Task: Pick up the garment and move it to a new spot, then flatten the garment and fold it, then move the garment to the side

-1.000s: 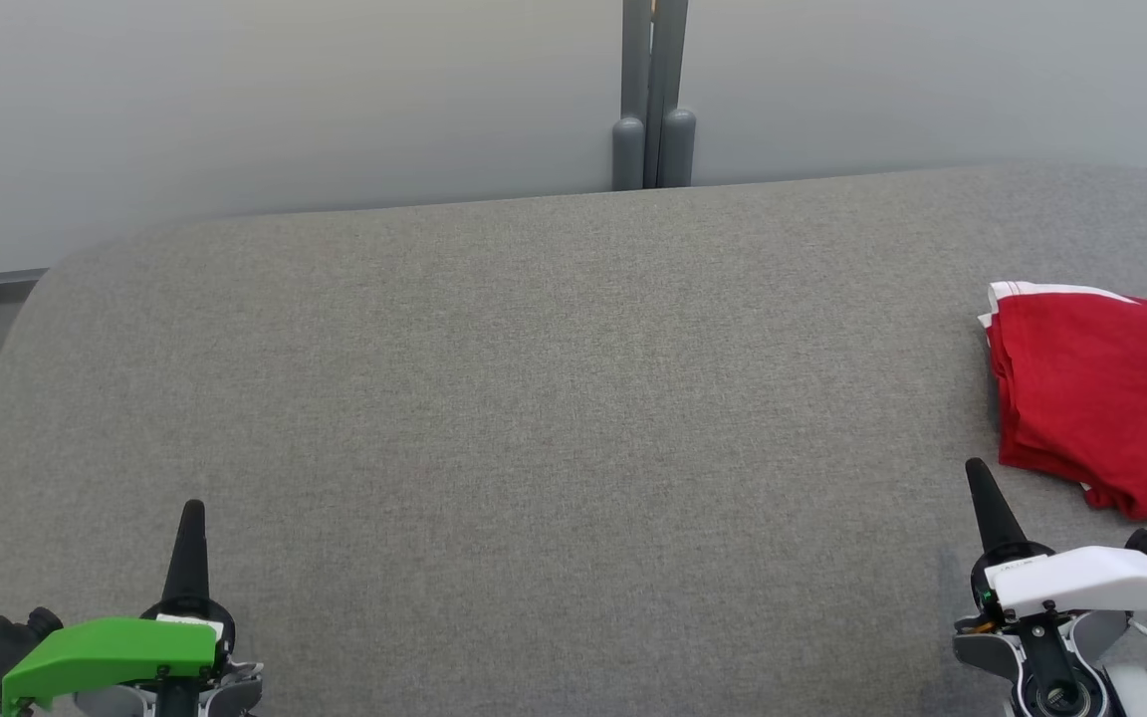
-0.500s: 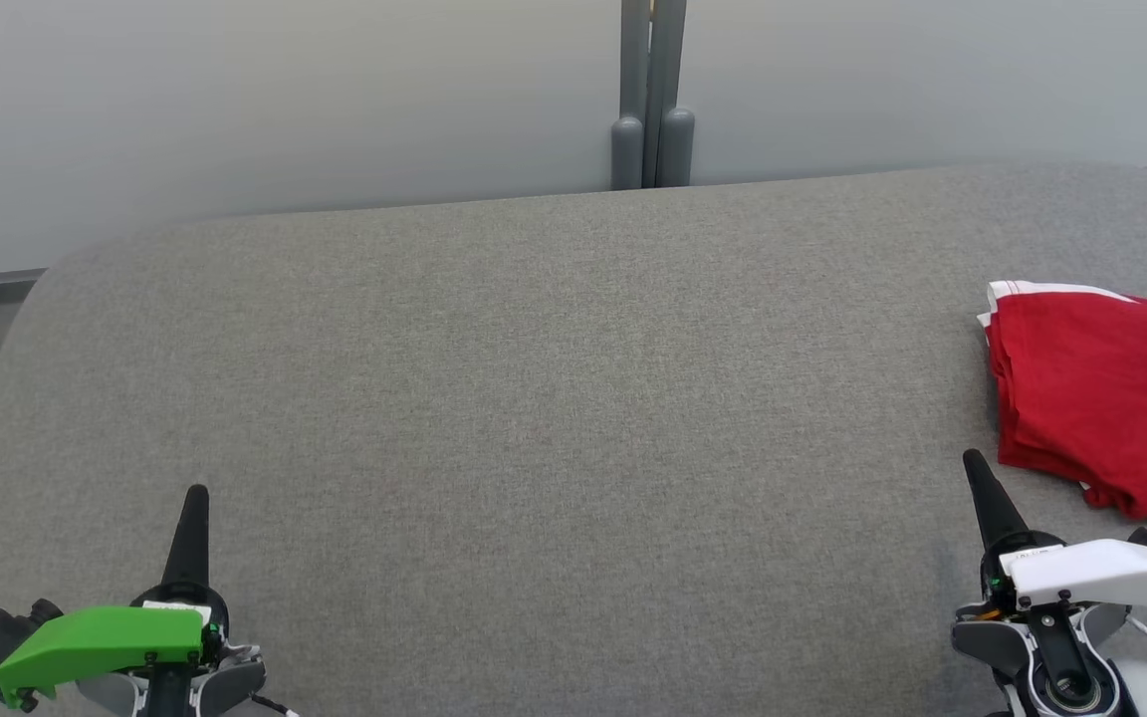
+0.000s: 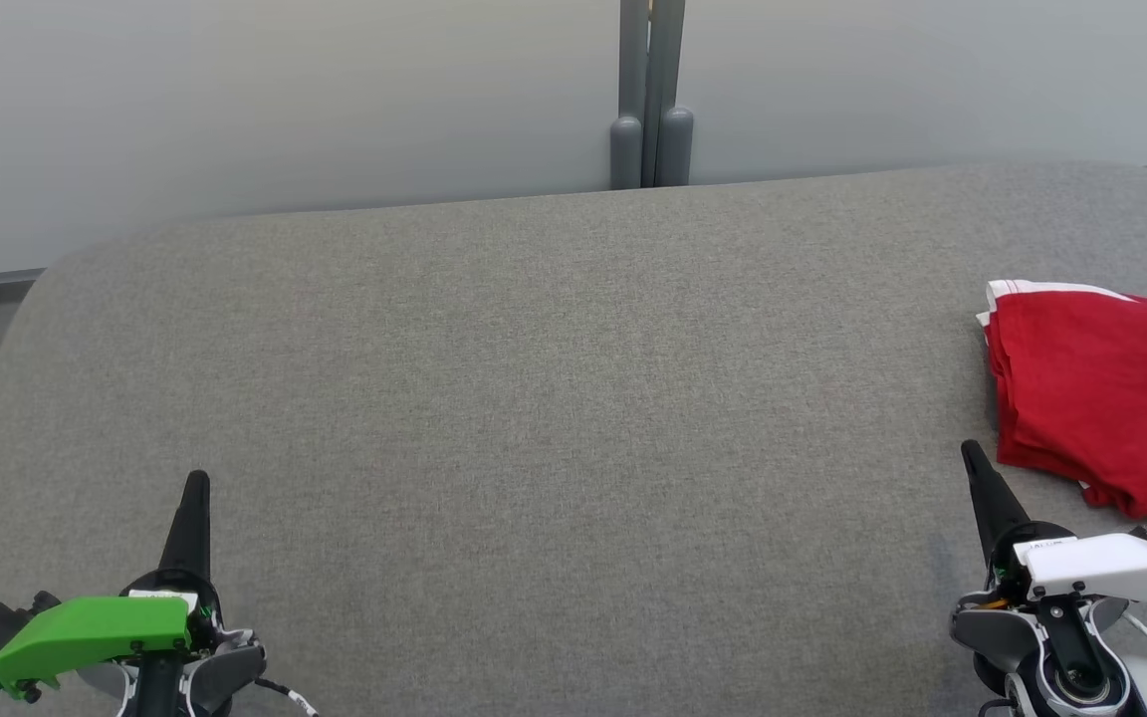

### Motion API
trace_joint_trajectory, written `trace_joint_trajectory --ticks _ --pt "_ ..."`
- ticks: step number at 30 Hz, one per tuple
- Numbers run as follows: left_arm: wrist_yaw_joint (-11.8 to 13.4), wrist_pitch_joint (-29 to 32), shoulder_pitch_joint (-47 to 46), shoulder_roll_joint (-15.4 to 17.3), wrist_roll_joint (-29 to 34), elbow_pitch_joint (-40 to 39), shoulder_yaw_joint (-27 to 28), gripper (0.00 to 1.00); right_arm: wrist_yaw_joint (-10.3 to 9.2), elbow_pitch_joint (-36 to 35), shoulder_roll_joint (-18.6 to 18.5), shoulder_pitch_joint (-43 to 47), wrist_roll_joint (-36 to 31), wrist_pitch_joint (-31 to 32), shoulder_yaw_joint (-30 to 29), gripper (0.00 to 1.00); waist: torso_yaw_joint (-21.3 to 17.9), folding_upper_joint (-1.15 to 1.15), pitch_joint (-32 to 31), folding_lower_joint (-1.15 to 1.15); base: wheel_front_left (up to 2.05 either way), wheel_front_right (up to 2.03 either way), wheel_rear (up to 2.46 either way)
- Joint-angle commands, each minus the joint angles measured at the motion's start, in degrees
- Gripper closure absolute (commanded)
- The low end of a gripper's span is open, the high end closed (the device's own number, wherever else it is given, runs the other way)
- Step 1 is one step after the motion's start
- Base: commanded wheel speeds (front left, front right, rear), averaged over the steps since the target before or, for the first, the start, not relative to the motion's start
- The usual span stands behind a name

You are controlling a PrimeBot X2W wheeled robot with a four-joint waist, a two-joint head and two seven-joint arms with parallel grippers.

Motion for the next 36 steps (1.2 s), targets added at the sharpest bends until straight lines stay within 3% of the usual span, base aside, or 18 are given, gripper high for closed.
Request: trace_joint_trajectory --ticks 1,23,36 --pt "-0.3 0.4 -1.3 0.1 -1.4 -0.2 0.3 1.0 0.03 -0.4 -0.4 -1.1 1.5 0.4 -0.1 1.0 0.0 0.0 0.0 0.0 0.0 0.0 0.0" --pt "-0.3 2.6 -2.5 -0.4 -9.1 -0.2 0.9 1.0 0.02 -0.5 -0.4 -1.8 11.1 2.6 -0.3 1.0 -0.1 0.0 0.1 0.0 0.0 0.0 0.0" --pt "-0.3 2.5 -2.4 -0.4 -8.8 -0.2 0.8 1.0 0.02 -0.5 -0.4 -1.8 10.9 2.6 -0.3 1.0 -0.1 0.0 0.1 0.0 0.0 0.0 0.0"
